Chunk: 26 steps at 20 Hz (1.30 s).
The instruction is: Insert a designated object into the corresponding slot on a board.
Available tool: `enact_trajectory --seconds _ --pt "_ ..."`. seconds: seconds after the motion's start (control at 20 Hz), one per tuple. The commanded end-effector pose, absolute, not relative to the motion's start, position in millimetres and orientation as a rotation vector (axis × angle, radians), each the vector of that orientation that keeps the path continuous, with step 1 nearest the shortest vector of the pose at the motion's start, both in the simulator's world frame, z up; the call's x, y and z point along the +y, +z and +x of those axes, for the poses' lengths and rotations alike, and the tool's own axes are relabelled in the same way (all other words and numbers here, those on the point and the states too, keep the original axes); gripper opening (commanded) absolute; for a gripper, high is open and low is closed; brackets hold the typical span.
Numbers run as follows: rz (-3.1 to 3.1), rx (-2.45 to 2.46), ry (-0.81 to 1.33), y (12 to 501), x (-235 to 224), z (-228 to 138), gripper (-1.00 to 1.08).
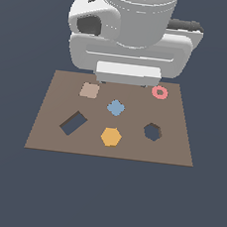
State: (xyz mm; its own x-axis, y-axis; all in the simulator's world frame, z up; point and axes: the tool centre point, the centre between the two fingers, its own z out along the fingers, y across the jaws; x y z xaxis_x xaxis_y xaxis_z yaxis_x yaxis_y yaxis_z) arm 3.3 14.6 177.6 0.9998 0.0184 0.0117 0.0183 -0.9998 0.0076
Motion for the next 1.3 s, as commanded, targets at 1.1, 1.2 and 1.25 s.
enact_trajectory --seconds 1.1,1.2,1.25 --pt "3.099 -0.466 0.016 151 24 22 1.0" --pt "3.083 -0.564 0.015 145 26 26 1.0" --pt "3.073 -0.616 0.015 142 26 28 1.0"
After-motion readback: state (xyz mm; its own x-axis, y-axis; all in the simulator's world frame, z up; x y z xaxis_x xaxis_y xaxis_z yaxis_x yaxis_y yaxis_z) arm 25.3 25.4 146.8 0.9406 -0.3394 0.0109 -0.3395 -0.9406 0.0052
